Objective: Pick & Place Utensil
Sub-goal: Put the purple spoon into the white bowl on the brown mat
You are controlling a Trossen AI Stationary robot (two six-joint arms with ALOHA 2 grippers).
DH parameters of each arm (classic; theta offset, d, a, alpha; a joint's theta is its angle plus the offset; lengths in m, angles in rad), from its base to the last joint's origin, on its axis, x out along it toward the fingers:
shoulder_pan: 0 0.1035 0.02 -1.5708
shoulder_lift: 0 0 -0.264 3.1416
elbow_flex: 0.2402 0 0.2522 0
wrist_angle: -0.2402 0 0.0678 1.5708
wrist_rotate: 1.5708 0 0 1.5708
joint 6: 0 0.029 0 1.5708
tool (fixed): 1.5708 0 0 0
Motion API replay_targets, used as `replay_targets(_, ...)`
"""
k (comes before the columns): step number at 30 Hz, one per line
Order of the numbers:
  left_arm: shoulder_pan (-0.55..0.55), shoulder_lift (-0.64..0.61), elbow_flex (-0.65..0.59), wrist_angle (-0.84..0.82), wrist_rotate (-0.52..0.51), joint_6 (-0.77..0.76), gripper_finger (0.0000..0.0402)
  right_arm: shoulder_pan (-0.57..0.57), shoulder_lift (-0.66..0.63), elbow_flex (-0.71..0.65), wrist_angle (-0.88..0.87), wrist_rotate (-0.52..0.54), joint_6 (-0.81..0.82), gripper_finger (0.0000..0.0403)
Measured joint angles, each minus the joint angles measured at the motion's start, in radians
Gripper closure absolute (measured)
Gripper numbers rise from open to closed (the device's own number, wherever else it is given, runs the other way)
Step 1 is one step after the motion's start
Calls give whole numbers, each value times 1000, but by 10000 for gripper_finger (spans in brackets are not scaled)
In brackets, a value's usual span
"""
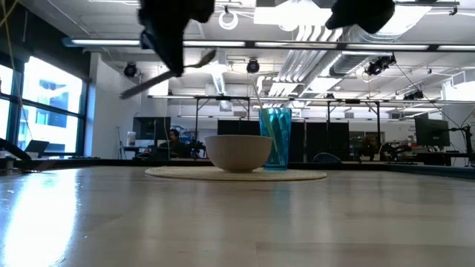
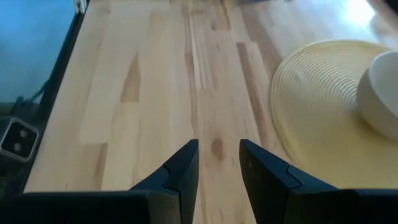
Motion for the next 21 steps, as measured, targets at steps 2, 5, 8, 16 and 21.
replay_targets(2, 84, 10, 29, 1, 37, 52, 353, 2, 0, -22, 11, -12, 11, 293)
replay_targets(5, 197, 53, 71, -1, 106, 136, 353, 2, 0, -45, 15, -17, 27, 293)
replay_targets(8, 291, 106, 108, -8, 179, 200, 353, 2, 0, -64, 37, -19, 26, 293)
replay_targets(16, 445, 272, 230, 21, 222, 319, 353, 1, 0, -88, 54, -33, 20, 293)
replay_targets(21, 467, 340, 275, 66, 232, 355, 353, 1, 0, -88, 60, -35, -2, 293)
